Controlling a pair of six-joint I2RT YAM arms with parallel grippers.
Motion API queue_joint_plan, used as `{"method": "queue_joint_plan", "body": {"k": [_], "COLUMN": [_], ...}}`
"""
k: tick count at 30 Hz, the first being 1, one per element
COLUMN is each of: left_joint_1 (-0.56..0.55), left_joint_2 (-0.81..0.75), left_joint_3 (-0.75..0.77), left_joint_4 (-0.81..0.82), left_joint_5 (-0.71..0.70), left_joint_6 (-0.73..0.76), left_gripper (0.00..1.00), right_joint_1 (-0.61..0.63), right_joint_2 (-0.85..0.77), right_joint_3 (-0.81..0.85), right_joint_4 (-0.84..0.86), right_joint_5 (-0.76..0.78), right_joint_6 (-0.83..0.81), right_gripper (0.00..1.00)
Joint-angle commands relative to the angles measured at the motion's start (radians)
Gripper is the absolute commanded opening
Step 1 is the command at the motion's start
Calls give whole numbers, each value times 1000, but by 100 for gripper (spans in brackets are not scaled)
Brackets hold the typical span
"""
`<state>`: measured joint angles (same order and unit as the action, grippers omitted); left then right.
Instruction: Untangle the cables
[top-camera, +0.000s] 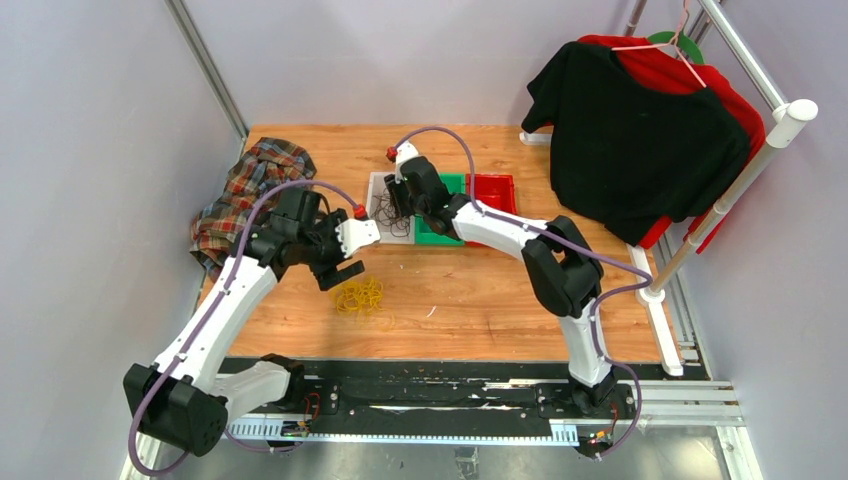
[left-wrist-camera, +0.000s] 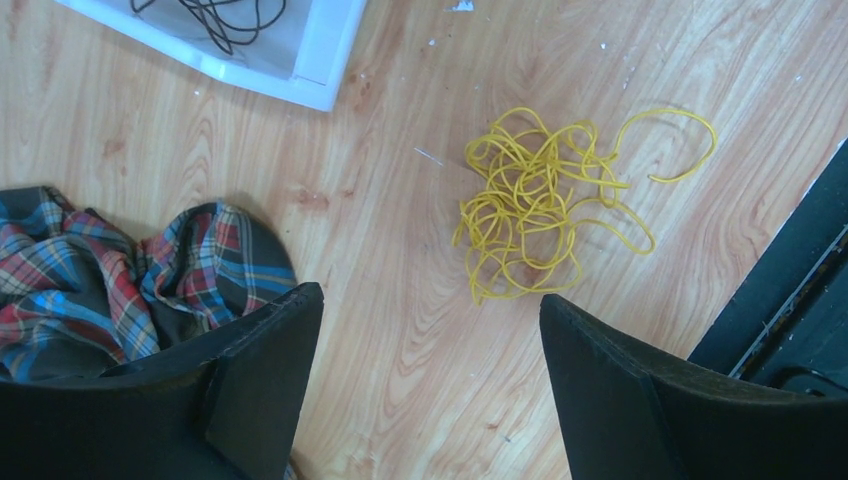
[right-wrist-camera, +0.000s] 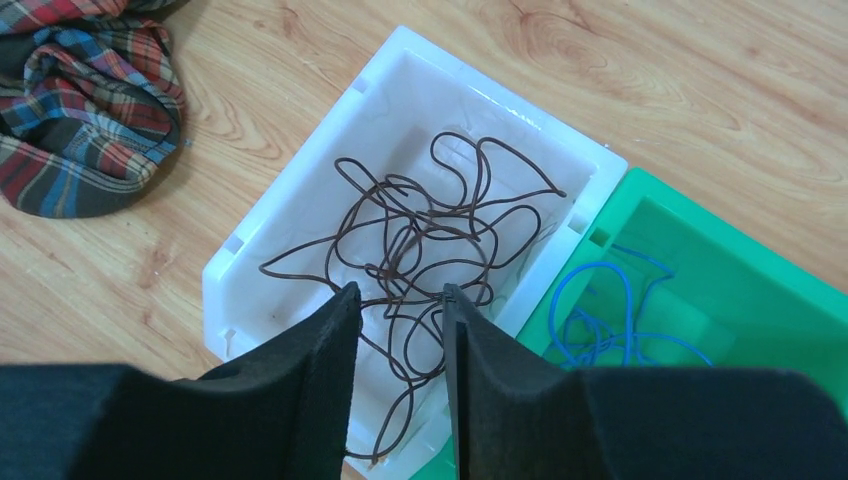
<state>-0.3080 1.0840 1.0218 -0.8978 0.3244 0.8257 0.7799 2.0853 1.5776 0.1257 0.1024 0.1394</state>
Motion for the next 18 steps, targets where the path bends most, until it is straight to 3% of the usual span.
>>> {"method": "queue_joint_plan", "body": {"k": [1, 10, 18], "left_joint_1": [7, 7, 7], "left_joint_2": [11, 57, 163], "left_joint_3": [-40, -176, -257], "left_joint_4": [23, 81, 249], "left_joint_5": [-13, -66, -176], "left_joint_6": [8, 79, 90], "left_gripper": [84, 75, 67], "right_joint_1": [13, 14, 27], "right_joint_2": [-94, -363, -603], "right_joint_3": [-9, -334, -701], "right_joint_4": [17, 213, 413], "right_joint_5": [18, 17, 62], "right_joint_6": [-32, -4, 61], "right_gripper": [42, 64, 68]}}
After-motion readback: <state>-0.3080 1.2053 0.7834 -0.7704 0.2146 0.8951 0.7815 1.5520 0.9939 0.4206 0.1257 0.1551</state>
